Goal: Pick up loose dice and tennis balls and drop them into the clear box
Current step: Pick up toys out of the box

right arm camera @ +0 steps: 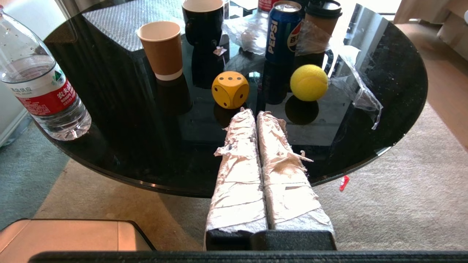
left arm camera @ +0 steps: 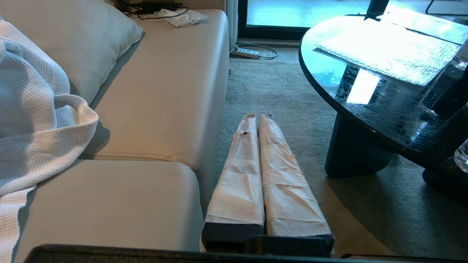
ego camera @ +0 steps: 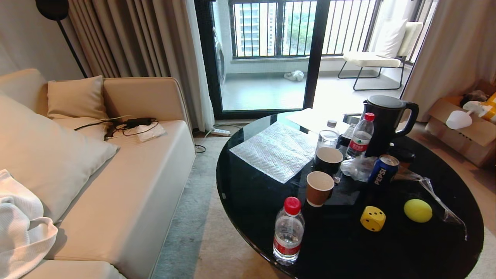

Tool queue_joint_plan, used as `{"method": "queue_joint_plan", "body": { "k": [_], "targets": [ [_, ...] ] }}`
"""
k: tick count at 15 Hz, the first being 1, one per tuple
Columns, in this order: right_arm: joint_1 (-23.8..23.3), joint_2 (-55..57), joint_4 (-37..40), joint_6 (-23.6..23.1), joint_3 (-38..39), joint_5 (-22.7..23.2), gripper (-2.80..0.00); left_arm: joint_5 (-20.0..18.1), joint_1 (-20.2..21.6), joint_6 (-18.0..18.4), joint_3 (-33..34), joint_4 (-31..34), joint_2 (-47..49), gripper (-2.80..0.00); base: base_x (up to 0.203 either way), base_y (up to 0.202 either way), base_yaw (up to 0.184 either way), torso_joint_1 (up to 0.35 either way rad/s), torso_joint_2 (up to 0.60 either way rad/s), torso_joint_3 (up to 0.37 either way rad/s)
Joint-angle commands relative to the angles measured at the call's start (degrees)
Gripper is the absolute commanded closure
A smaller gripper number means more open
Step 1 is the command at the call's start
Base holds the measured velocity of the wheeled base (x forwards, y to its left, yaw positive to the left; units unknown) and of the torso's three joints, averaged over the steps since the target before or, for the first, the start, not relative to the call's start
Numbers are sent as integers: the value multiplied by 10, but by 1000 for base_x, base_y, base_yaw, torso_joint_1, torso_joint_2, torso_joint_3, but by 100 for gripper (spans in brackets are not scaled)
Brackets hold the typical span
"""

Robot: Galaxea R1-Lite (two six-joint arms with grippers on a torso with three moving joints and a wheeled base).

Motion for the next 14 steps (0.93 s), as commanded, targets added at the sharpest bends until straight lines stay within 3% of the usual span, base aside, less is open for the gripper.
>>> {"method": "queue_joint_plan", "body": {
  "k": [1, 14],
  "targets": [
    [0, 0, 0, 0, 0, 0, 0, 0, 0, 0, 1, 0, 0, 0, 0, 0, 0, 2, -2, -149],
    [0, 0, 0, 0, 0, 0, 0, 0, 0, 0, 1, 0, 0, 0, 0, 0, 0, 2, 2, -194]
  ]
}}
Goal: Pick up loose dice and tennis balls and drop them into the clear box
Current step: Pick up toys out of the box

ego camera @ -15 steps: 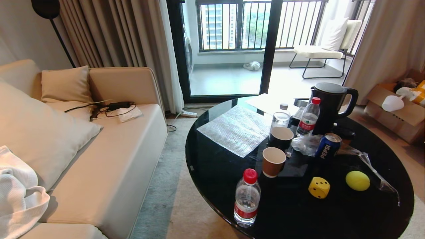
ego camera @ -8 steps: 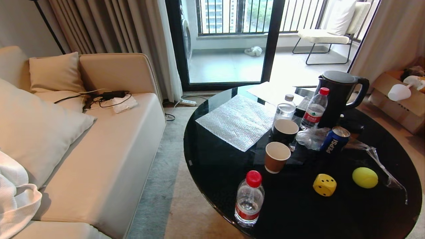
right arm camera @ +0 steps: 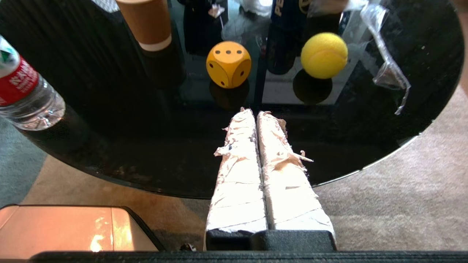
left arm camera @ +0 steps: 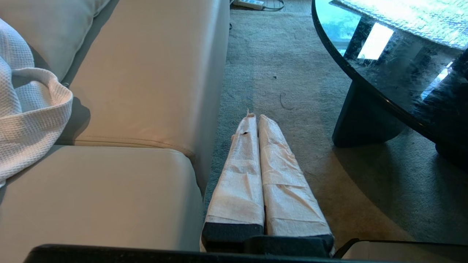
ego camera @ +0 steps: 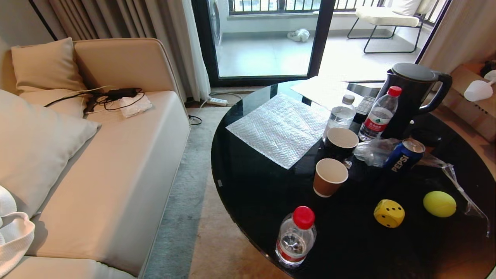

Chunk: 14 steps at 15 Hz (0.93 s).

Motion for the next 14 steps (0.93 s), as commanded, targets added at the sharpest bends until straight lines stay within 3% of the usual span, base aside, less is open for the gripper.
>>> {"method": "queue_joint_plan", "body": {
  "k": [1, 6, 14],
  "targets": [
    [0, 0, 1, 0, 0, 0, 0, 0, 0, 0, 1, 0, 0, 0, 0, 0, 0, 2, -1, -198],
    [0, 0, -1, 1, 1, -2, 0, 0, 0, 1, 1, 0, 0, 0, 0, 0, 0, 5, 1, -157],
    [0, 0, -1, 1, 1, -2, 0, 0, 0, 1, 1, 0, 0, 0, 0, 0, 0, 1, 0, -5]
  ]
}}
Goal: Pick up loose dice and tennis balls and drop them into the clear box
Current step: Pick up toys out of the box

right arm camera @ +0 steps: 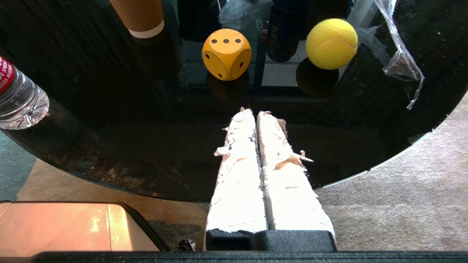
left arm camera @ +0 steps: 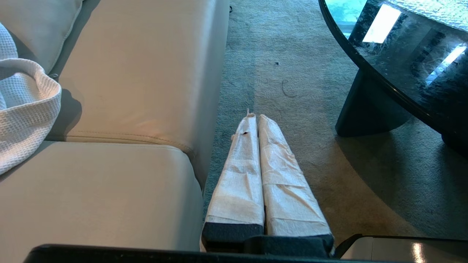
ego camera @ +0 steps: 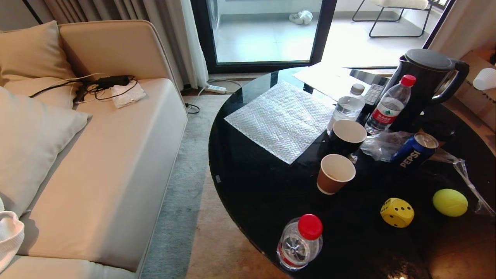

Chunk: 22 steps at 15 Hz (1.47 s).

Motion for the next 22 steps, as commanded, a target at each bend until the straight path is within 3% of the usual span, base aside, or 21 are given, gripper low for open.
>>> {"method": "queue_joint_plan", "body": {
  "k": [1, 5, 11, 13, 18, 22],
  "targets": [
    [0, 8, 18, 6, -10, 0, 0, 0, 0, 1, 0, 0, 0, 0, 0, 0, 0, 0, 0, 0],
    [0, 79, 124, 33, -186, 1, 0, 0, 0, 1, 0, 0, 0, 0, 0, 0, 0, 0, 0, 0],
    [2, 117, 127, 46, -218, 19, 0, 0, 0, 1, 0, 0, 0, 0, 0, 0, 0, 0, 0, 0],
    [5, 219, 108, 53, -246, 38, 0, 0, 0, 1, 0, 0, 0, 0, 0, 0, 0, 0, 0, 0],
    [30, 599, 48, 68, -310, 87, 0, 0, 0, 1, 0, 0, 0, 0, 0, 0, 0, 0, 0, 0],
    [42, 751, -44, 50, -328, 110, 0, 0, 0, 1, 0, 0, 0, 0, 0, 0, 0, 0, 0, 0]
  ]
}}
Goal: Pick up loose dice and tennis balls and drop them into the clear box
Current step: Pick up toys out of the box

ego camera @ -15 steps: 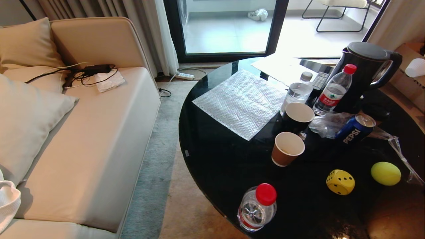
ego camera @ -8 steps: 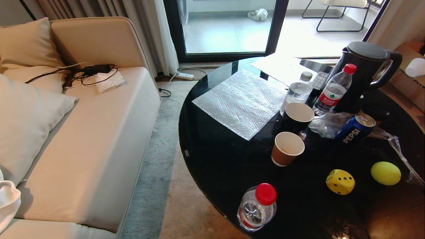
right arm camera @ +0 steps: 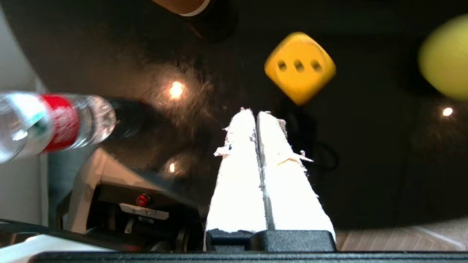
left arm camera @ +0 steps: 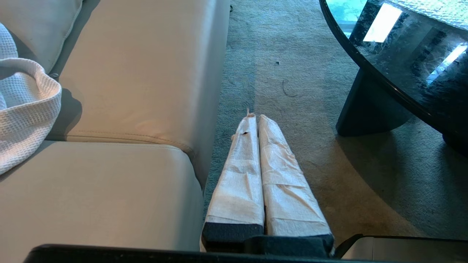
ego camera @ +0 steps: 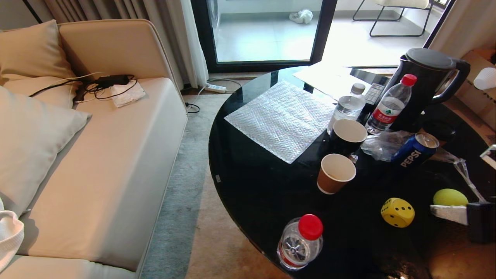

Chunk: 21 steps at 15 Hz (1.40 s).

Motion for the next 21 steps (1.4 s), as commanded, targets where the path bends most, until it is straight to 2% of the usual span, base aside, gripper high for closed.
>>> {"method": "queue_joint_plan", "body": {
  "k": [1, 2, 3, 4, 6, 11, 13, 21],
  "targets": [
    [5, 109, -28, -18, -4, 5, 0, 0, 0, 0, 1, 0, 0, 0, 0, 0, 0, 0, 0, 0],
    [5, 118, -33, -30, -8, 3, 0, 0, 0, 0, 0, 0, 0, 0, 0, 0, 0, 0, 0, 0],
    [3, 118, -33, -39, -8, 1, -280, 0, 0, 0, 1, 0, 0, 0, 0, 0, 0, 0, 0, 0],
    [0, 119, -33, -44, -7, -2, -280, 0, 0, 0, 0, 0, 0, 0, 0, 0, 0, 0, 0, 0],
    [-24, 123, -33, -87, -13, -34, -280, 0, 0, 0, 0, 0, 0, 0, 0, 0, 0, 0, 0, 0],
    [-30, 97, -33, -109, -13, -42, -280, 0, 0, 0, 0, 0, 0, 0, 0, 0, 0, 0, 0, 0],
    [-30, 112, -33, -142, 0, -62, -280, 0, 0, 0, 1, 0, 0, 0, 0, 0, 0, 0, 0, 0],
    [-30, 185, -122, -143, 1, -91, -280, 0, 0, 0, 1, 0, 0, 0, 0, 0, 0, 0, 0, 0]
  ]
}}
